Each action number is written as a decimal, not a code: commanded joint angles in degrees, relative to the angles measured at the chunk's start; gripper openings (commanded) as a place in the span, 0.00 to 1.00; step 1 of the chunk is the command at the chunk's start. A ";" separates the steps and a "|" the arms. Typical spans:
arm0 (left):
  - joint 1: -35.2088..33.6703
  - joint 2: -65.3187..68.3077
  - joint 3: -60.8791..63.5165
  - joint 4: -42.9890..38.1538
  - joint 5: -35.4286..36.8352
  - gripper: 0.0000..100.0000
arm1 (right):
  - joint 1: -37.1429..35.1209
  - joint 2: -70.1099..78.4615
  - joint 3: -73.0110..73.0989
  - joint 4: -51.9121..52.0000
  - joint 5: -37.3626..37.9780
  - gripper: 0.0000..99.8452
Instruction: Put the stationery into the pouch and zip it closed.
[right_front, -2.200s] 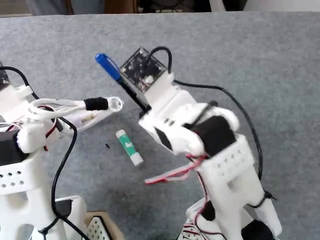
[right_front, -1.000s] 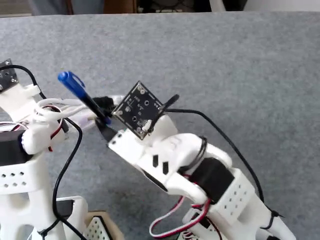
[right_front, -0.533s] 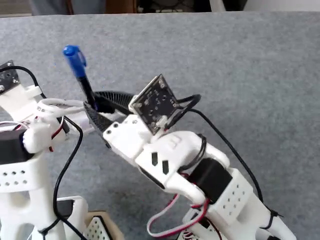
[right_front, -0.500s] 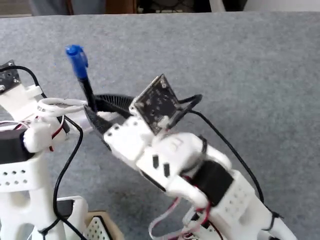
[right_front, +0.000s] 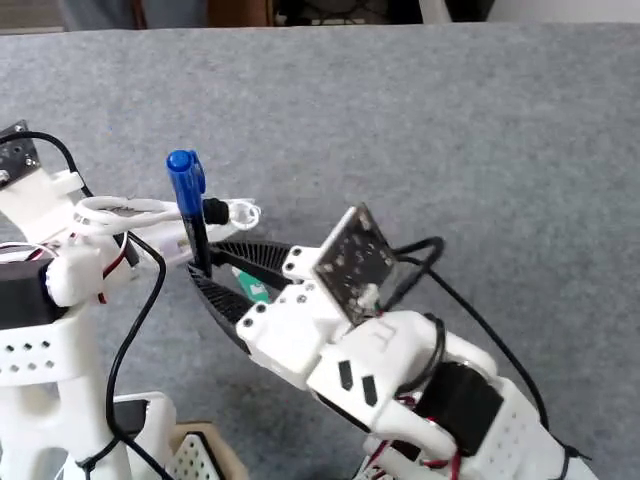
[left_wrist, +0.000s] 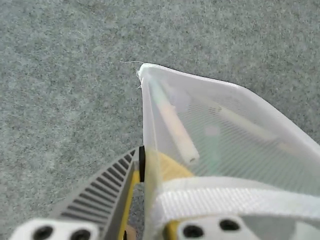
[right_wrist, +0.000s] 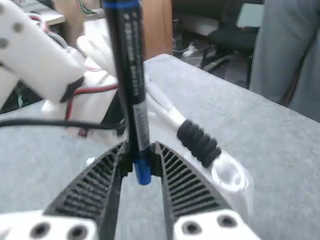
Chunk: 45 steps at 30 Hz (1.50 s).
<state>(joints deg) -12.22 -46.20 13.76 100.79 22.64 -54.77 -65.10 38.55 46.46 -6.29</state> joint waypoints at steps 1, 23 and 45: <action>0.75 -0.70 -0.57 -1.14 0.18 0.03 | -0.44 -0.57 3.65 -8.62 -0.26 0.01; -0.75 -0.70 1.71 -1.41 0.09 0.03 | 3.16 5.58 10.68 -23.21 9.32 0.02; -1.19 -0.70 1.71 -1.41 0.35 0.03 | 5.54 5.23 9.89 -22.77 13.01 0.12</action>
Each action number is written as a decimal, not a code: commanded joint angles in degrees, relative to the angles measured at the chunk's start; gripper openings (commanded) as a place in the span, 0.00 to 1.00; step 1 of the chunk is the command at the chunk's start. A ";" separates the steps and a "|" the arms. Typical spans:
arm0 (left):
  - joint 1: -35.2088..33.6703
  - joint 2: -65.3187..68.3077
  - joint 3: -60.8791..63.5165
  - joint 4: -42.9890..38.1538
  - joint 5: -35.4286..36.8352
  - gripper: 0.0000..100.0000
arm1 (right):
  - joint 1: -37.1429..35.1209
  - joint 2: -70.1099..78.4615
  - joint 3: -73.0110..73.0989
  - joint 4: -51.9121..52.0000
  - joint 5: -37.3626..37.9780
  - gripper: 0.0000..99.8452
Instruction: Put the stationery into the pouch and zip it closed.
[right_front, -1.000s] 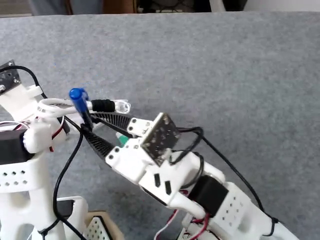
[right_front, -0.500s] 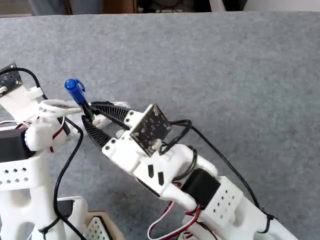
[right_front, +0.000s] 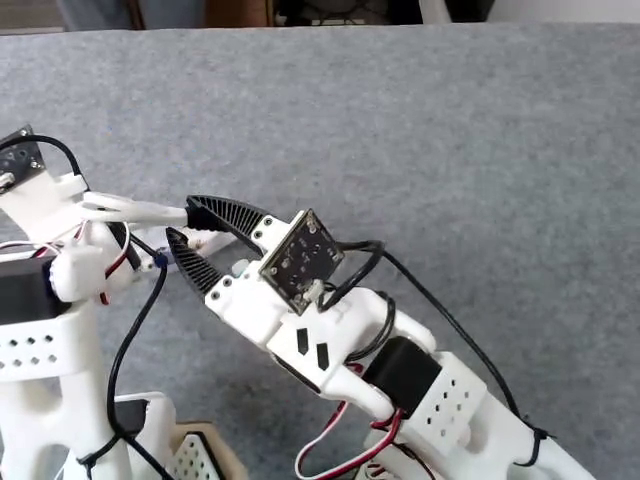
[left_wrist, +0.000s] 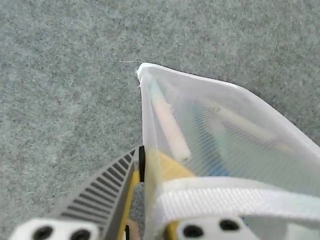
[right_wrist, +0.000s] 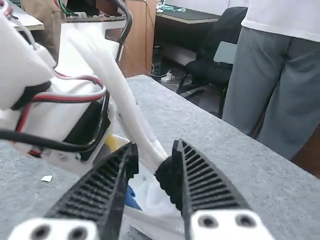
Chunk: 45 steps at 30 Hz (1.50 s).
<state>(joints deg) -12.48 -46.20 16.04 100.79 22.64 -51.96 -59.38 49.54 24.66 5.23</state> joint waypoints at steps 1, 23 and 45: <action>-0.92 -0.70 -0.75 -1.41 0.44 0.03 | 4.40 -1.19 -1.71 -0.18 1.49 0.12; -1.01 -0.70 -1.27 -1.41 0.53 0.03 | 13.89 19.38 -6.20 40.00 1.41 0.13; -1.98 -0.70 -2.68 -1.32 0.44 0.03 | 5.45 71.43 -30.11 39.30 -7.47 0.20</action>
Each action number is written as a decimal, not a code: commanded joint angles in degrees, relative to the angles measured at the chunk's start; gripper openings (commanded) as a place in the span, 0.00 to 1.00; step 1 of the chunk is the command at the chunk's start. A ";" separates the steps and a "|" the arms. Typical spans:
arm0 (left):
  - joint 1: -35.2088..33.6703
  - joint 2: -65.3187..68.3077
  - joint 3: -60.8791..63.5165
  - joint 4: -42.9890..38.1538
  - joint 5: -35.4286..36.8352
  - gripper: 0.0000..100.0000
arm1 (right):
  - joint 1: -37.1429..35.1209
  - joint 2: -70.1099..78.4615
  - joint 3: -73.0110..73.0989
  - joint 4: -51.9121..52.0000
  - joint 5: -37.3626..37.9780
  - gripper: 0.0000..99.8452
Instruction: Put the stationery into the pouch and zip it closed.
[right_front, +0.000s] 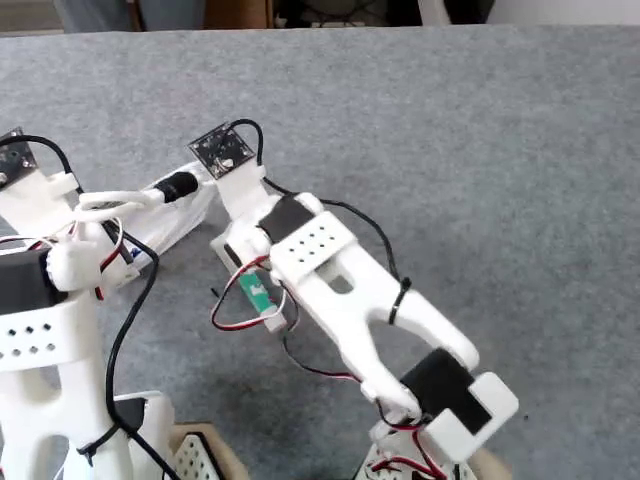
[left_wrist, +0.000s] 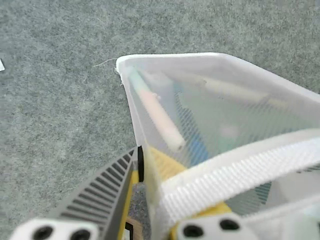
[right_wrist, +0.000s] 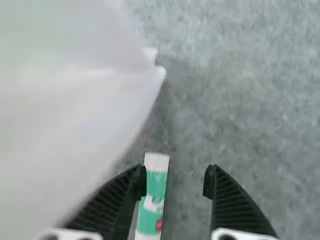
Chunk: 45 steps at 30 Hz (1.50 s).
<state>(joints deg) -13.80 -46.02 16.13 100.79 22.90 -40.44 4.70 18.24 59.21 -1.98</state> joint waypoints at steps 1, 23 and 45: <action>-1.89 -0.88 -3.03 -1.32 0.18 0.03 | -6.42 7.52 1.19 5.54 -0.26 0.20; -4.97 -0.88 -3.30 -1.41 0.26 0.03 | -10.73 17.36 1.63 3.87 -2.81 0.20; -7.96 -0.88 -5.58 -1.32 0.26 0.03 | -7.74 35.74 -27.21 26.20 -3.96 0.01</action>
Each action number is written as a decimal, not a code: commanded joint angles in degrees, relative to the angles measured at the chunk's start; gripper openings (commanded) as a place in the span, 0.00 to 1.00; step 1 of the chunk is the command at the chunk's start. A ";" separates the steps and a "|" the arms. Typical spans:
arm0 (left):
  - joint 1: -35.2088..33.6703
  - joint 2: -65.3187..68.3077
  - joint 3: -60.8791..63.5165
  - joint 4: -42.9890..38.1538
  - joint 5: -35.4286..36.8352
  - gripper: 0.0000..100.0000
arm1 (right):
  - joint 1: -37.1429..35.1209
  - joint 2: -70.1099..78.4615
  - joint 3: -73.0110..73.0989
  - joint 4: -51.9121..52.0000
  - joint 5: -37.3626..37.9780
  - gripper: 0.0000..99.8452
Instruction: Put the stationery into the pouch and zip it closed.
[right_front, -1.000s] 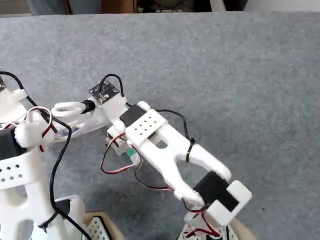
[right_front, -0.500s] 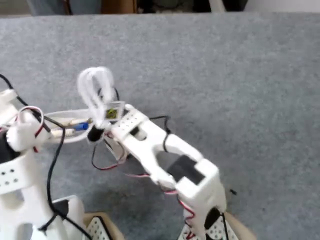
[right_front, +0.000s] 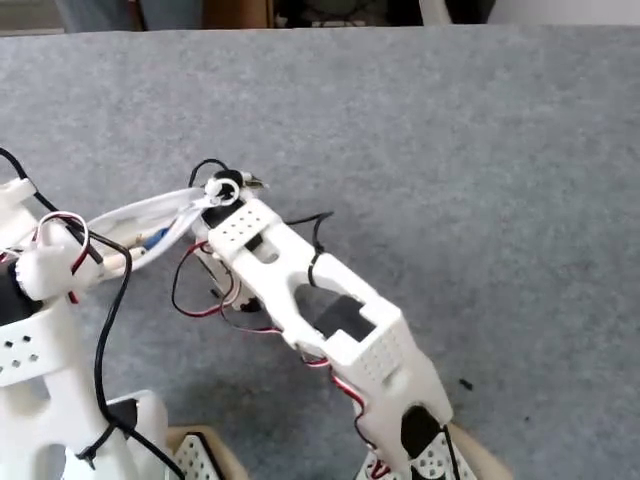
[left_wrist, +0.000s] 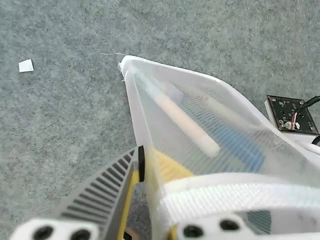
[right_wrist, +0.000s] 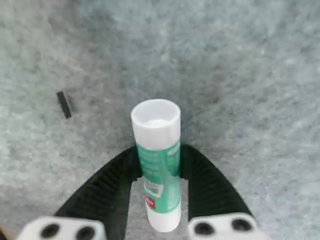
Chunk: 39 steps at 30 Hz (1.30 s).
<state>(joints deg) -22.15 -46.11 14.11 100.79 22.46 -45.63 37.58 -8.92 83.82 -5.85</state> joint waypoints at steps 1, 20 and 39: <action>0.40 -0.79 -3.56 -1.32 0.70 0.03 | -1.85 2.33 -0.13 2.55 -0.09 0.01; 0.40 -0.53 -4.00 -1.41 0.70 0.03 | 2.81 -39.78 28.00 1.93 10.20 0.01; 0.40 -0.70 -4.00 -2.55 0.70 0.03 | 5.10 -60.09 44.35 -0.18 14.95 0.01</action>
<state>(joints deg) -22.07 -46.20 13.05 100.26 22.55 -42.20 -21.85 36.62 85.67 8.31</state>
